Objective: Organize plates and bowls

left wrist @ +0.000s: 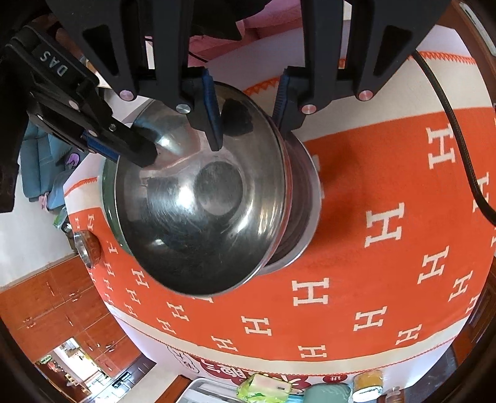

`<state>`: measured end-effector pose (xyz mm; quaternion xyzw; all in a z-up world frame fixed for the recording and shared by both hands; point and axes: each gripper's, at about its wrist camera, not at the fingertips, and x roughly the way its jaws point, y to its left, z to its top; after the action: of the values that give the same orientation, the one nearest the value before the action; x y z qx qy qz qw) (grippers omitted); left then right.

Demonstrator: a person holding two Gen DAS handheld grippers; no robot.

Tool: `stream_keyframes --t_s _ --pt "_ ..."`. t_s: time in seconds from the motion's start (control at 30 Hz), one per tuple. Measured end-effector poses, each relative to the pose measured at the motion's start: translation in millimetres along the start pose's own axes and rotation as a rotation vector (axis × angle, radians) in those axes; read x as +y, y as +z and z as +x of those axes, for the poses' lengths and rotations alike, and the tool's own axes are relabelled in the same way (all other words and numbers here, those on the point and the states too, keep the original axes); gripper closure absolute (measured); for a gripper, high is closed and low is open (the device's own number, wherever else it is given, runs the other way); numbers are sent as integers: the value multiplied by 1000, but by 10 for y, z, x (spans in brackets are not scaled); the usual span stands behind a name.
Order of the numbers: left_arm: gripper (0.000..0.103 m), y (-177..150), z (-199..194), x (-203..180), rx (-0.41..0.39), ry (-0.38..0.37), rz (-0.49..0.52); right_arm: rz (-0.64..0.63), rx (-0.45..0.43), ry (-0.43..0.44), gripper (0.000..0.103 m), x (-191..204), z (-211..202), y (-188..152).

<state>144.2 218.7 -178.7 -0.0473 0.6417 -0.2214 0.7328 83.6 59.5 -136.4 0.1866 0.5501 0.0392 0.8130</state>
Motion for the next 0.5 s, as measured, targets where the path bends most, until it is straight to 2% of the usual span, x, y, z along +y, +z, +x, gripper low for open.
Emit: stream_keyframes --t_s 0.2,0.5 --pt "68 59 86 91 9 19 4 31 -9 -14 77 -12 4 -48" --pt "64 112 -60 10 -55 23 81 7 -67 -28 77 -28 -148 -13"
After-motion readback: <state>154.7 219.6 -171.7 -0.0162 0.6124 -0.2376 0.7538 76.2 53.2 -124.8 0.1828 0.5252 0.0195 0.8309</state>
